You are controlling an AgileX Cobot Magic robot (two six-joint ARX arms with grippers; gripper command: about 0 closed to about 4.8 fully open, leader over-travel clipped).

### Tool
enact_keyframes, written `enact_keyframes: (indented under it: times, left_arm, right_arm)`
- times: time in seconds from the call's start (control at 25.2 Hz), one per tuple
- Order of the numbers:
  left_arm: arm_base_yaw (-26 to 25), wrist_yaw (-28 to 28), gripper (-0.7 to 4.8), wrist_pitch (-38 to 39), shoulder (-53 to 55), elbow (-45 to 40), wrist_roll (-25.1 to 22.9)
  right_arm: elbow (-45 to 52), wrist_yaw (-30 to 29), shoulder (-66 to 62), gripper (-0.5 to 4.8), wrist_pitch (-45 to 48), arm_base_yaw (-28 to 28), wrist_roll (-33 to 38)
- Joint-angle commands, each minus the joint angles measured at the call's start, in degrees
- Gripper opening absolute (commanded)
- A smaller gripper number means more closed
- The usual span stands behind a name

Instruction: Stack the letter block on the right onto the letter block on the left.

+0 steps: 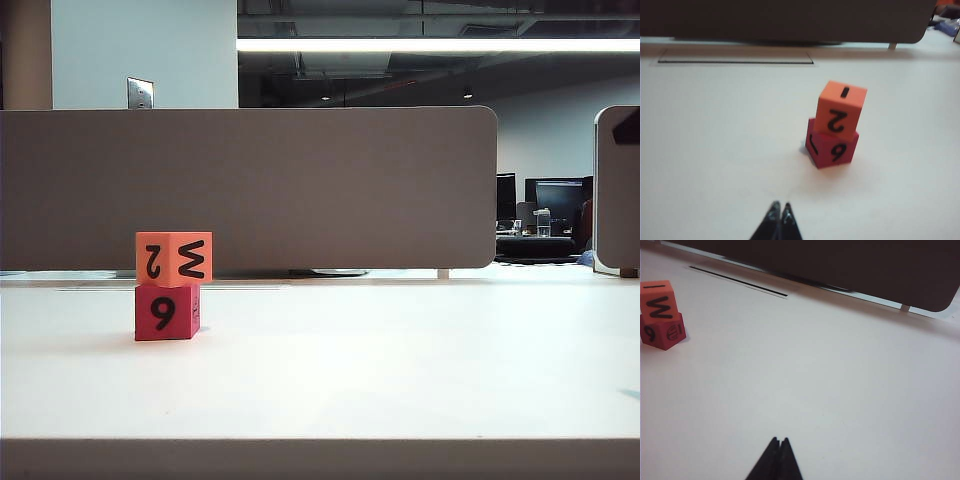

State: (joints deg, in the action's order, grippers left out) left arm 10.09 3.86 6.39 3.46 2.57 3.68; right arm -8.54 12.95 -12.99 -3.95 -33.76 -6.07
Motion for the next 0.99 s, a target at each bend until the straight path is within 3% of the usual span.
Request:
enact_keyframes:
  times: [0.04, 0.56, 0.75, 0.87, 0.91, 0.99]
  left_arm:
    - [0.0, -0.07, -0.06, -0.81, 0.07, -2.21, 0.0]
    - [-0.02, 1.31, -0.06, -3.52, 0.13, -2.19, -1.77]
    - [-0.04, -1.25, -0.06, -4.07, 0.13, -2.19, -2.89]
    - [-0.04, -1.01, -0.06, -4.31, 0.2, -2.19, -3.06]
    - [-0.04, -1.05, -0.06, -4.22, 0.2, -2.19, -3.04]
    - [-0.04, -1.11, -0.06, -4.22, 0.22, -2.19, -3.04]
  right_arm:
    - [2.67, 0.0, 3.93, -0.03, 1.64, -0.02, 2.23]
    - [8.44, 2.08, 7.17, -0.03, 7.76, 0.22, 2.93]
    - [8.41, 2.73, 7.17, -0.03, 7.69, 3.08, -1.11]
    - [8.41, -0.96, 7.15, -0.04, 7.69, 6.88, -1.25]
    - [8.41, -6.01, 7.04, -0.03, 7.63, 9.99, -1.22]
    - [8.41, -10.03, 6.6, -0.03, 7.67, 15.06, -1.25]
